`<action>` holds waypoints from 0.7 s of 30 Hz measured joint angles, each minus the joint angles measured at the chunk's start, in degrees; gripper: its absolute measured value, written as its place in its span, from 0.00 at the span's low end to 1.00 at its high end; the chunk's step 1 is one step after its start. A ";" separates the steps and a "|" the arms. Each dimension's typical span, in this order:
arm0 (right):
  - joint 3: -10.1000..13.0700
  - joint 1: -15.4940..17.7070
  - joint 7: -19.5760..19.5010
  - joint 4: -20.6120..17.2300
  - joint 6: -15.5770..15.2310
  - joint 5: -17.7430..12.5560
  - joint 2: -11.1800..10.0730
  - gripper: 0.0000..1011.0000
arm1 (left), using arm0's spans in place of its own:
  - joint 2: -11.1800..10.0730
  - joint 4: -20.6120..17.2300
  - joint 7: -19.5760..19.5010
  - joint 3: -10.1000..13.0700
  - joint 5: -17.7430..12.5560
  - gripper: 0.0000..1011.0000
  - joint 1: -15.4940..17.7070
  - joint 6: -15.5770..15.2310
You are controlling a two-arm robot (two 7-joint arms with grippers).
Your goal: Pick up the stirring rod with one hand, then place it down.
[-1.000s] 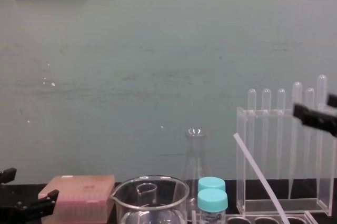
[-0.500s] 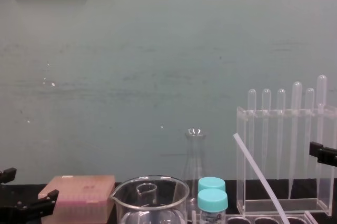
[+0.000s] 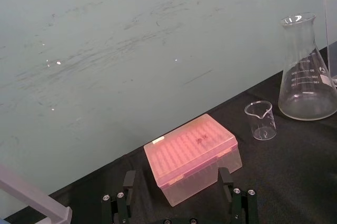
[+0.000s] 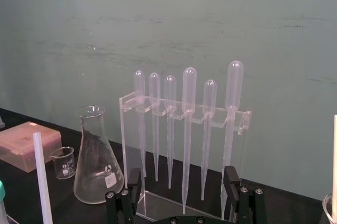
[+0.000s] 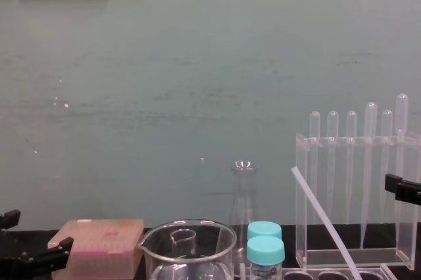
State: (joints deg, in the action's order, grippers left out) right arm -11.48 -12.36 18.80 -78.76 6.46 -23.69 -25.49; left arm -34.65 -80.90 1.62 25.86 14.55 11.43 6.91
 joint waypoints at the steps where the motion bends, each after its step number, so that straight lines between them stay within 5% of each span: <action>1: 0.00 -0.01 0.01 0.00 0.03 -0.01 0.00 0.99 | 0.00 0.00 0.00 0.00 0.00 0.99 0.00 0.00; 21: -0.06 -0.11 0.18 0.09 0.25 -0.05 -0.02 0.99 | 0.00 0.00 0.00 0.00 0.00 0.99 0.00 0.00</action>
State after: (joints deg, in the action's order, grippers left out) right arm -11.55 -12.47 18.98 -78.68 6.71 -23.74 -25.50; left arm -34.65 -80.90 1.62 25.86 14.55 11.43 6.91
